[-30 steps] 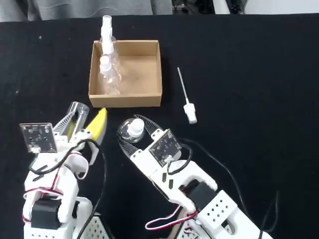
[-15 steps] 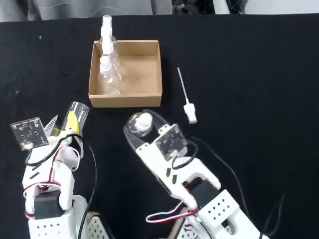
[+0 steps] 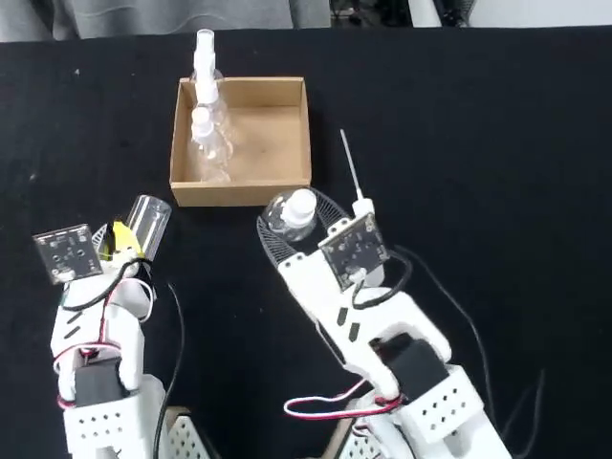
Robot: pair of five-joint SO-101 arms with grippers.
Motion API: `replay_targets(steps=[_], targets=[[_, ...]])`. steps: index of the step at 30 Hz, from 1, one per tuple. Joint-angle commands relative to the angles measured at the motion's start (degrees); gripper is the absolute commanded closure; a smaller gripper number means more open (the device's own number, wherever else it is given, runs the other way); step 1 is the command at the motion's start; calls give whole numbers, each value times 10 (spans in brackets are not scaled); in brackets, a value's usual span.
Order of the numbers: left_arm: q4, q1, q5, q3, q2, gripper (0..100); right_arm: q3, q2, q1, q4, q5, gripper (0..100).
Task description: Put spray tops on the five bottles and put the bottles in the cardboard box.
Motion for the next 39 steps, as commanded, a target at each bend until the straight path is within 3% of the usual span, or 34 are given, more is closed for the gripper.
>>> replay_targets(steps=[1,9,19,25,39], targets=[[-50,-22,-5,13,-5,971,-69,-6,12,13,-4,906],[-62,-26,-9,22,-5,967,-174,27,12,56,-4,906],[-64,-29,-10,29,-5,967,-300,225,13,57,-4,906],[-63,-29,-10,29,-5,967,-377,346,59,56,-4,906],[-63,-29,-10,30,-5,967,-509,613,98,-34,-5,906]])
